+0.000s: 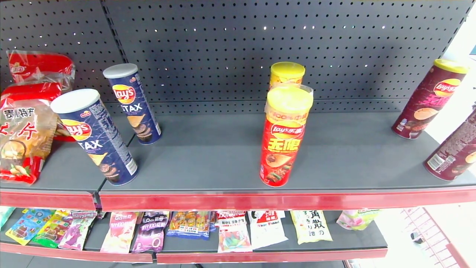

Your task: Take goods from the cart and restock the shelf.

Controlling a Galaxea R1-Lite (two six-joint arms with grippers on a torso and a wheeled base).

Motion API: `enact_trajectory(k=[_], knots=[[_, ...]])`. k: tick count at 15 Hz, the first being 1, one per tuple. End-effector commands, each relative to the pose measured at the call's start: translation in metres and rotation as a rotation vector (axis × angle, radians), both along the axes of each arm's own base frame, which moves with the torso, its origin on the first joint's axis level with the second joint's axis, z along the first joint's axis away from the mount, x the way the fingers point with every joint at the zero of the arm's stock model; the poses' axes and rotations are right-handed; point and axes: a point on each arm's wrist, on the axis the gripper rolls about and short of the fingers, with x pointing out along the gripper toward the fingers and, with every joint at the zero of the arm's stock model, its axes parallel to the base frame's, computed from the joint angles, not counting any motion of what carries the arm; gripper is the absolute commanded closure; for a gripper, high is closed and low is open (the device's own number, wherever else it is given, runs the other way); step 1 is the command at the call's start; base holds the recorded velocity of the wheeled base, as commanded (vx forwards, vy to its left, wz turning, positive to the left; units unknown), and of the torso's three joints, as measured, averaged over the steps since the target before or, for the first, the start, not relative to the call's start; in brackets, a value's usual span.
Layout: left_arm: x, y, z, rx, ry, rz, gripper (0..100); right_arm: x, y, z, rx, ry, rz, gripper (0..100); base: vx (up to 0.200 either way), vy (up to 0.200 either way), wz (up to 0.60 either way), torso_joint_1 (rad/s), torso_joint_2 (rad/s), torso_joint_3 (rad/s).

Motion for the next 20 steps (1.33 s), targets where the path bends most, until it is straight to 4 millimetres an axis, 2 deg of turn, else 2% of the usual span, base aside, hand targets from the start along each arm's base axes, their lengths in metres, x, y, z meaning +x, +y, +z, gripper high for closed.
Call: enact_trajectory(k=[1, 18, 20], knots=[[0.0001, 0.0, 0.0001, -0.001, 0.0, 0.0, 0, 0.0001, 0.0, -0.0001, 0.006, 0.001, 0.001, 0, 0.0, 0.0, 0.0, 0.0, 0.0, 0.0], [0.0001, 0.0, -0.0001, 0.001, 0.002, 0.0, 0, 0.0001, -0.0001, -0.0001, -0.001, 0.001, -0.003, 0, 0.0, 0.0, 0.0, 0.0, 0.0, 0.0], [0.0001, 0.0, 0.0001, 0.001, 0.0, 0.0, 0, 0.0001, -0.0001, -0.0001, -0.001, 0.001, -0.003, 0, -0.2, 0.0, 0.0, 0.0, 0.0, 0.0]])
